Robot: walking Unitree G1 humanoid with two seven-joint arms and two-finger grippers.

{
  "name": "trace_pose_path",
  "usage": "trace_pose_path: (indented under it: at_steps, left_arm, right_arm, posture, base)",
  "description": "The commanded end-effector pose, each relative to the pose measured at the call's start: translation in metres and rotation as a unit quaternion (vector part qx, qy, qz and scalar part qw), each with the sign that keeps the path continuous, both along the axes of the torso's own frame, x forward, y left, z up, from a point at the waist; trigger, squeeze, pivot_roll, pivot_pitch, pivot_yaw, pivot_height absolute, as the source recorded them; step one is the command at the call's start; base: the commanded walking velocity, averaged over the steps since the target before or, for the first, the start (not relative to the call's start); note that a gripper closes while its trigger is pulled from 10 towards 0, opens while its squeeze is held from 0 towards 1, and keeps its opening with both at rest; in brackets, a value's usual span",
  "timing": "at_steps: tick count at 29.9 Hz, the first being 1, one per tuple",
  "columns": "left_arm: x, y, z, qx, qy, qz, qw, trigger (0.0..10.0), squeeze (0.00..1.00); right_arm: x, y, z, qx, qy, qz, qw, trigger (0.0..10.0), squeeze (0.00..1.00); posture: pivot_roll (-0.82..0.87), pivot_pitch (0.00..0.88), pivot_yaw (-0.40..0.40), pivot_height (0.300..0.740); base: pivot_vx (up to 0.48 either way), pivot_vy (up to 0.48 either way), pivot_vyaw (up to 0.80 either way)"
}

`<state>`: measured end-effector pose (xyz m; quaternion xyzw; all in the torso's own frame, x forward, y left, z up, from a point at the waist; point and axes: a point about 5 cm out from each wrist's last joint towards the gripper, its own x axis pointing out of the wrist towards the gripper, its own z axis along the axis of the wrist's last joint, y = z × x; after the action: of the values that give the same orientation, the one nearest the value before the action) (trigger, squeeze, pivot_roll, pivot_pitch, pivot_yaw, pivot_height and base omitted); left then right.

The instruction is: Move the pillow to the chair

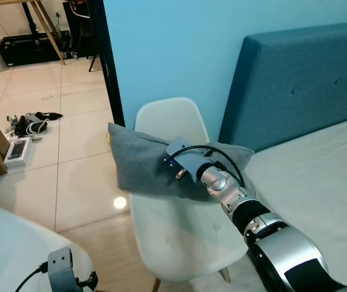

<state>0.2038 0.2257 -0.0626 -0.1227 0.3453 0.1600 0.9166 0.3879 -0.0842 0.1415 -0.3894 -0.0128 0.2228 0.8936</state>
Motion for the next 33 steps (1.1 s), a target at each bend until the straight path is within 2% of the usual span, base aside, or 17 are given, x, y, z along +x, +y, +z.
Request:
trace_pose_path:
  at_steps: [1,2,3,6,9,12,17,18,22,23,24,26,28,29,30,31,33]
  left_arm:
    - [-0.011,0.001,-0.006,-0.004,0.009,0.007,1.000,10.0,0.00]
    - [-0.011,0.001,-0.006,-0.004,0.009,0.007,1.000,10.0,0.00]
    - [-0.013,0.000,-0.007,-0.005,0.009,0.007,1.000,10.0,0.00]
    - [-0.016,0.001,-0.008,-0.006,0.009,0.008,1.000,10.0,0.00]
    - [-0.025,0.005,-0.011,-0.001,0.019,0.008,1.000,10.0,0.00]
    - [-0.028,0.006,-0.012,0.000,0.023,0.006,1.000,10.0,0.00]
    - [-0.028,0.007,-0.012,0.003,0.027,0.002,1.000,10.0,0.00]
    - [-0.026,0.006,-0.012,0.003,0.026,0.000,1.000,10.0,0.00]
    - [-0.025,0.006,-0.011,0.003,0.026,-0.001,1.000,10.0,0.00]
    - [-0.024,0.005,-0.011,0.002,0.025,-0.002,1.000,10.0,0.00]
    - [-0.024,0.004,-0.011,0.002,0.024,-0.003,1.000,10.0,0.00]
    - [-0.024,0.004,-0.011,0.002,0.024,-0.003,1.000,10.0,0.00]
    - [-0.025,0.003,-0.012,0.002,0.025,-0.004,1.000,10.0,0.00]
    - [-0.025,0.003,-0.012,0.002,0.025,-0.004,1.000,10.0,0.00]
    - [-0.025,0.002,-0.012,0.001,0.026,-0.004,1.000,10.0,0.00]
    - [-0.025,0.002,-0.012,0.001,0.026,-0.004,1.000,10.0,0.00]
    - [-0.024,0.001,-0.012,-0.001,0.024,-0.002,1.000,10.0,0.00]
  right_arm:
    - [-0.012,0.014,-0.016,-0.037,-0.014,0.048,0.998,10.0,0.00]
    - [-0.012,0.014,-0.016,-0.037,-0.014,0.048,0.998,10.0,0.00]
    - [-0.020,0.017,-0.030,-0.063,-0.004,0.066,0.996,10.0,0.00]
    - [-0.028,0.018,-0.044,-0.081,0.010,0.078,0.994,10.0,0.00]
    - [-0.049,0.014,-0.082,-0.085,0.084,0.076,0.990,10.0,0.00]
    - [-0.054,0.012,-0.090,-0.088,0.097,0.072,0.989,10.0,0.00]
    - [-0.063,0.008,-0.104,-0.091,0.148,0.073,0.982,10.0,0.00]
    - [-0.063,0.001,-0.110,-0.092,0.177,0.039,0.979,10.0,0.00]
    - [-0.063,-0.003,-0.112,-0.092,0.189,0.021,0.978,10.0,0.00]
    - [-0.062,-0.006,-0.113,-0.078,0.202,-0.001,0.976,10.0,0.00]
    - [-0.062,-0.010,-0.114,-0.043,0.225,-0.032,0.973,10.0,0.00]
    - [-0.062,-0.010,-0.114,-0.043,0.225,-0.032,0.973,10.0,0.00]
    - [-0.060,-0.016,-0.115,0.014,0.269,-0.077,0.960,10.0,0.00]
    - [-0.060,-0.016,-0.115,0.014,0.269,-0.077,0.960,10.0,0.00]
    - [-0.053,-0.030,-0.109,0.008,0.254,-0.124,0.959,10.0,0.00]
    - [-0.053,-0.030,-0.109,0.008,0.254,-0.124,0.959,10.0,0.00]
    - [-0.046,-0.041,-0.102,0.013,0.232,-0.160,0.959,10.0,0.00]
  posture:
    - [0.00,0.170,-0.016,0.601]
    - [0.00,0.170,-0.016,0.601]
    - [0.00,0.174,-0.016,0.596]
    - [0.00,0.176,-0.016,0.591]
    - [0.00,0.181,-0.008,0.576]
    - [0.00,0.182,-0.003,0.566]
    - [0.00,0.181,0.001,0.566]
    - [0.00,0.182,0.002,0.566]
    - [0.00,0.182,0.002,0.566]
    - [0.00,0.182,0.002,0.566]
    - [0.00,0.181,0.003,0.566]
    - [0.00,0.181,0.003,0.566]
    - [0.00,0.181,0.005,0.566]
    - [0.00,0.181,0.005,0.566]
    - [0.00,0.178,0.000,0.566]
    - [0.00,0.178,0.000,0.566]
    - [0.00,0.176,-0.001,0.566]
  base:
    - [0.000,0.000,0.00]
    - [0.000,0.000,0.00]
    - [0.000,0.000,0.00]
    - [0.000,0.000,0.00]
    - [0.000,0.000,0.00]
    - [0.000,0.000,0.00]
    - [0.000,0.000,0.00]
    - [0.000,0.000,0.00]
    - [0.000,0.000,0.00]
    - [0.000,0.000,0.00]
    - [0.000,0.000,0.00]
    - [0.000,0.000,0.00]
    - [0.000,0.000,0.00]
    - [0.000,0.000,0.00]
    - [0.000,0.000,0.00]
    - [0.000,0.000,0.00]
    - [0.000,0.000,0.00]
